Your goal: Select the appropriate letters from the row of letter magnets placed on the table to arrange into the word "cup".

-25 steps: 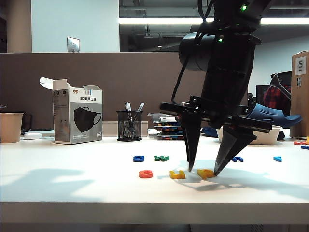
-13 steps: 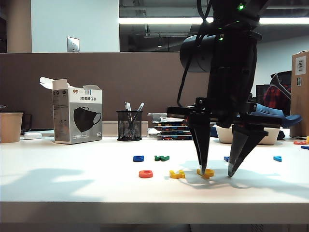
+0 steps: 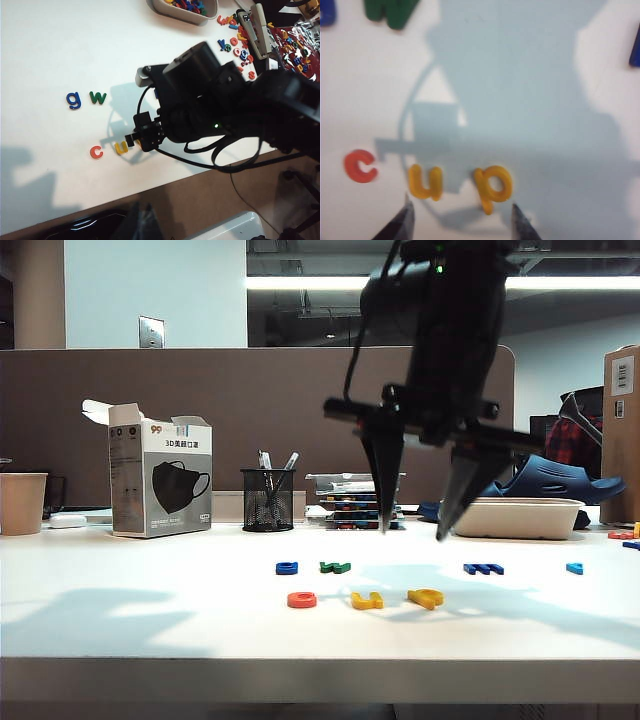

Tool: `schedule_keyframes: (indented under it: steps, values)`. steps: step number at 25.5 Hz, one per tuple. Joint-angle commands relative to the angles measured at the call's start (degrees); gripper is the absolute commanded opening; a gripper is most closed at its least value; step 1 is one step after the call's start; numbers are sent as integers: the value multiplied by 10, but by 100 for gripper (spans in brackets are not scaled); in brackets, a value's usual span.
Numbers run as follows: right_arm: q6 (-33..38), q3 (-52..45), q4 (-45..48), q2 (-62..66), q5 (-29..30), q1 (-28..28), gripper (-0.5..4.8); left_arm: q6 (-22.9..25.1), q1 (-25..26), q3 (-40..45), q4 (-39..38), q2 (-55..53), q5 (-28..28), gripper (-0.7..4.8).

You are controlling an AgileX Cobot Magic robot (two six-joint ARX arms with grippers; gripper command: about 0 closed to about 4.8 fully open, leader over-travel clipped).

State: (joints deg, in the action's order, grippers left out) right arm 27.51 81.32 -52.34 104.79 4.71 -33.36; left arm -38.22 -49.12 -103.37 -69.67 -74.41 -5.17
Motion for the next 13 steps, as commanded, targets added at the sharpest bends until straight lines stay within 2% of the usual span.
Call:
schedule_keyframes:
  steps: [1, 5, 7, 8, 10, 11, 13]
  values:
    - [-10, 30, -6, -11, 0, -1, 244, 3, 0, -3, 3, 2, -2, -5]
    - [-36, 68, -6, -35, -16, 5, 232, 2, 0, -3, 3, 2, -2, -5]
    - [-48, 84, -11, -45, -19, 11, 173, 2, 0, -3, 3, 2, -2, -5]
    - [-57, 96, -15, -51, -21, 17, 113, 2, 0, -3, 3, 2, -2, -5]
    - [-81, 123, -23, -70, -27, 36, 32, 2, 0, -3, 3, 2, -2, -5]
    - [-87, 137, -27, -83, -33, 49, 7, 2, 0, -3, 3, 2, -2, -5]
    - [-104, 148, -29, -100, -37, 66, -2, 2, 0, -3, 3, 2, -2, -5]
